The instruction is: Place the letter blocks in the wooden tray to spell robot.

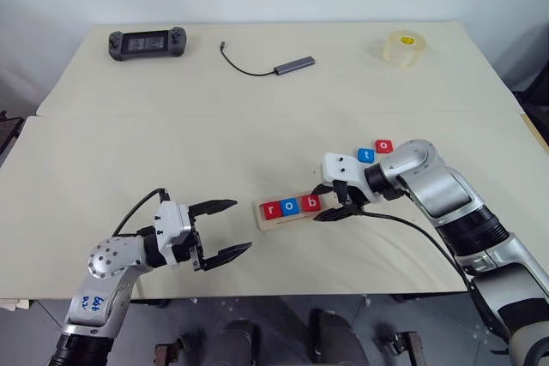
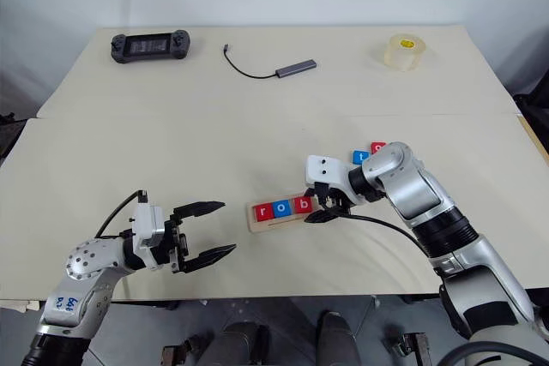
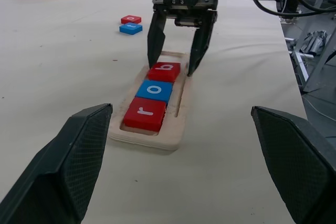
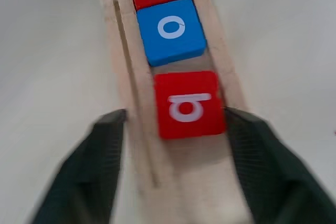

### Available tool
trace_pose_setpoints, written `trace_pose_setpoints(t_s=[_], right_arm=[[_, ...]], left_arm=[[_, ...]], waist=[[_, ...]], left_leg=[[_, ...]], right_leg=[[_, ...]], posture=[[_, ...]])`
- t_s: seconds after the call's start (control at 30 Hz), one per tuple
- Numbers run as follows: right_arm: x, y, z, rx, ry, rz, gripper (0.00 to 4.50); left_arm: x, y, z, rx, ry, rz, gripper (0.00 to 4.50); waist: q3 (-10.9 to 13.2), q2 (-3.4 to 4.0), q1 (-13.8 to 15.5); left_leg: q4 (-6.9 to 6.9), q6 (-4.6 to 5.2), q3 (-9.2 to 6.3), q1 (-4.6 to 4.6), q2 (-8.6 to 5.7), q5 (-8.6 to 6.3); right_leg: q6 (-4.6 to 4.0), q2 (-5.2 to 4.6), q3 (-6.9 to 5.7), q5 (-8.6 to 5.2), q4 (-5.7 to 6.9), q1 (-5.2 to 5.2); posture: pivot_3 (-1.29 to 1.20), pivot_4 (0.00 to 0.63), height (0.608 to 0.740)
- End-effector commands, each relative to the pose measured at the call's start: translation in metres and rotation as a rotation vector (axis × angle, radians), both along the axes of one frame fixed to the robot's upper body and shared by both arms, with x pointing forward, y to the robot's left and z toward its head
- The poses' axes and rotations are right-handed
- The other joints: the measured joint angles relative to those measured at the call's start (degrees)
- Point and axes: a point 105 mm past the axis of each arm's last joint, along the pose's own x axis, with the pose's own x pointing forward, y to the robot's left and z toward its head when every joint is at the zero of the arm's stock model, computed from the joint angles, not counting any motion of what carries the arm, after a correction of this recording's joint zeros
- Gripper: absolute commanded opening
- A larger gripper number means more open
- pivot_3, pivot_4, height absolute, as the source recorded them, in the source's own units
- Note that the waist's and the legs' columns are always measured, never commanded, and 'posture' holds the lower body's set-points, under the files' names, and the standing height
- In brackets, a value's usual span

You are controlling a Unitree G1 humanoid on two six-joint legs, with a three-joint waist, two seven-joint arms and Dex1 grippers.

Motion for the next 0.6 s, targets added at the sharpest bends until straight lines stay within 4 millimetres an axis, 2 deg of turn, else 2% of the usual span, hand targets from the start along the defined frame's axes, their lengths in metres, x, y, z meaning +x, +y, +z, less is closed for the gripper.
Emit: trace_pose_setpoints(t_s=[0.03,0.1,0.17,0.27,0.47,0.6], right_arm=[[0.0,-0.003,0.028,0.044,-0.076,-0.008,3.78],[-0.002,-0.01,0.03,0.049,-0.066,-0.026,3.66],[-0.003,-0.016,0.029,0.05,-0.052,-0.045,3.17],[-0.003,-0.025,0.02,0.034,-0.03,-0.079,2.19],[0.007,-0.028,0.01,0.023,-0.033,-0.132,0.05],[0.007,-0.021,0.009,0.029,-0.031,-0.125,0.02]], left_arm=[[-0.004,-0.005,0.008,-0.001,-0.05,-0.014,4.5],[-0.004,-0.005,0.008,-0.002,-0.05,-0.013,4.5],[-0.004,-0.004,0.007,-0.002,-0.049,-0.011,4.5],[-0.004,-0.003,0.007,0.0,-0.048,-0.008,4.5],[-0.004,-0.003,0.007,0.003,-0.05,-0.009,4.5],[-0.004,-0.003,0.007,0.005,-0.05,-0.005,4.5]], waist=[[0.0,0.0,0.0],[0.0,0.0,0.2],[0.0,0.0,0.2],[0.0,0.0,0.1],[0.0,0.0,-0.1],[0.0,0.0,0.0]], left_leg=[[0.0,0.0,-0.01,0.0,0.0,0.0],[0.0,0.0,-0.01,-0.01,-0.01,0.0],[0.0,0.01,-0.01,0.0,-0.02,0.0],[0.0,0.0,-0.01,0.0,0.0,0.0],[-0.01,0.0,0.04,0.02,0.02,0.0],[-0.01,0.0,0.03,0.02,0.03,0.0]], right_leg=[[0.0,0.0,0.0,0.0,0.0,0.0],[0.0,-0.01,0.0,0.0,0.0,0.01],[0.0,-0.02,0.0,0.0,-0.02,0.02],[0.0,0.0,0.0,0.0,-0.02,0.02],[0.0,0.01,0.02,0.0,-0.01,0.01],[0.0,0.01,0.02,0.0,-0.01,0.01]], posture=[[0.0,0.15,0.74],[0.0,0.15,0.74],[0.0,0.15,0.74],[0.0,0.15,0.74],[0.0,0.15,0.74],[0.0,0.15,0.74]])
